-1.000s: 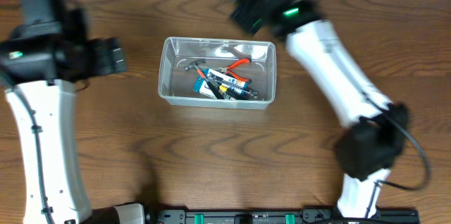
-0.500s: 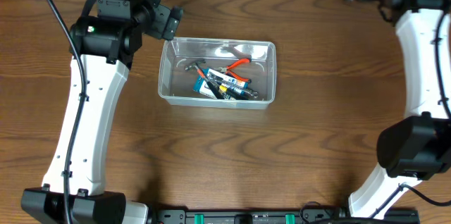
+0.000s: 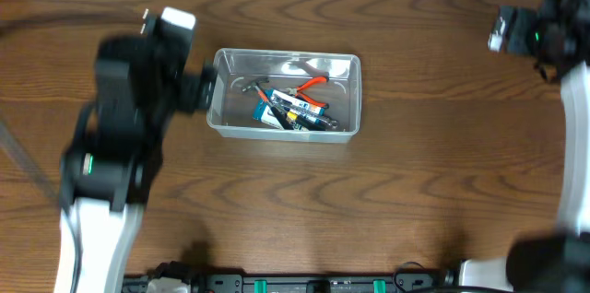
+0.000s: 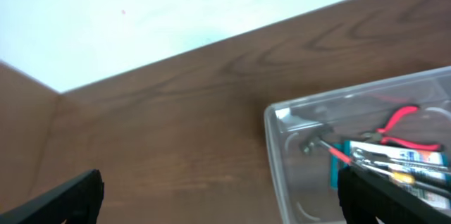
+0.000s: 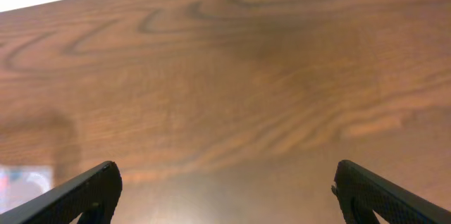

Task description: Pack container

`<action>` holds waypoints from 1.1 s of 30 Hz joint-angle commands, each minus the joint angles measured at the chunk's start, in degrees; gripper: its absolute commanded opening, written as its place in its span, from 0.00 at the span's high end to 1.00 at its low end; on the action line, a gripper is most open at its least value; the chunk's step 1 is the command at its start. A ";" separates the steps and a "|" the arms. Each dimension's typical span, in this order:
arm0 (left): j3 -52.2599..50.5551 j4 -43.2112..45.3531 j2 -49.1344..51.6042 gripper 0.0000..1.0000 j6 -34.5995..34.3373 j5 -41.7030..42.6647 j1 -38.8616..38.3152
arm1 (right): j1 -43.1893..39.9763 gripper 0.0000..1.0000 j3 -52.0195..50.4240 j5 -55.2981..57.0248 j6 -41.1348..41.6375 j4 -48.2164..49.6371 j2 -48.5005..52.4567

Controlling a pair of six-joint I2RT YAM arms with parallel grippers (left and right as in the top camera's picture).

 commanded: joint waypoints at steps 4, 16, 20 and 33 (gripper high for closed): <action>-14.01 -0.26 -17.42 0.02 -6.29 -0.83 0.13 | 6.01 0.01 -20.76 3.17 -0.07 0.55 -23.43; -24.63 -13.16 -34.29 0.02 -6.88 -0.87 0.13 | 15.37 0.01 -42.99 7.08 1.64 -5.97 -60.67; -24.63 -15.19 -33.99 0.02 -6.86 -0.87 0.13 | 15.37 0.01 -43.01 7.10 1.64 -8.37 -63.87; -24.63 -15.87 -33.99 0.02 -6.86 -0.87 0.13 | 15.37 0.01 -43.01 7.10 1.62 -15.54 -64.11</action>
